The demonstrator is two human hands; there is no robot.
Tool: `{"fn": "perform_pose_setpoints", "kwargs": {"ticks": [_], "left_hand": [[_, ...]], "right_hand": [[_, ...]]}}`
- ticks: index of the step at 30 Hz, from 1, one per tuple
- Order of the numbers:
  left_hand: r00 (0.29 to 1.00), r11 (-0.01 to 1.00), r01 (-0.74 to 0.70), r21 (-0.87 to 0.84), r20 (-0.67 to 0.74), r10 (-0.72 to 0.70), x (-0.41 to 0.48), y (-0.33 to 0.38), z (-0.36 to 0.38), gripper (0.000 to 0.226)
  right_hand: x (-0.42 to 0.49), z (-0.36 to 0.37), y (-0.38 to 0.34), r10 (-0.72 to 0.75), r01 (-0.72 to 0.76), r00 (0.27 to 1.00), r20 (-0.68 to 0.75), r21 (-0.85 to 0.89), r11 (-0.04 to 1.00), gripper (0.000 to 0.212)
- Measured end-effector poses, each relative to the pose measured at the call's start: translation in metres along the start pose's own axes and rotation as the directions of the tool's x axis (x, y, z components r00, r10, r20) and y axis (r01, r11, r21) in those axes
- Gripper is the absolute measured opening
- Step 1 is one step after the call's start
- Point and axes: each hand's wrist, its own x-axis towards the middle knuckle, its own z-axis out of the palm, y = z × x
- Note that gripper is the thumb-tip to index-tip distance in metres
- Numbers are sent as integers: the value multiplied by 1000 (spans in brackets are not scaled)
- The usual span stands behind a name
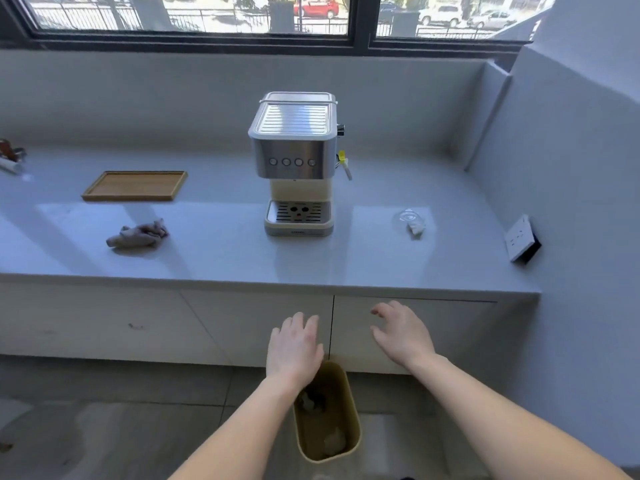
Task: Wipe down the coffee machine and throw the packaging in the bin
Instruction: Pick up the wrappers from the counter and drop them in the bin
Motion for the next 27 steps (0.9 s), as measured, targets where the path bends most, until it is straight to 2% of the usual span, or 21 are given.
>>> {"fn": "perform_pose_setpoints", "kwargs": {"ticks": [7, 12, 18, 27], "left_hand": [[984, 985, -173, 7, -44, 174, 33, 4, -34, 49], [971, 972, -237, -2, -34, 236, 64, 20, -50, 44], [968, 969, -249, -16, -49, 247, 117, 58, -49, 42], [992, 992, -122, -30, -17, 121, 219, 123, -23, 49]], "right_hand": [[8, -37, -3, 137, -131, 984, -118, 59, 990, 33], [25, -58, 7, 193, -182, 970, -148, 84, 980, 32], [74, -81, 43, 217, -200, 964, -154, 119, 973, 33], [183, -103, 115, 263, -245, 961, -81, 181, 952, 37]]}}
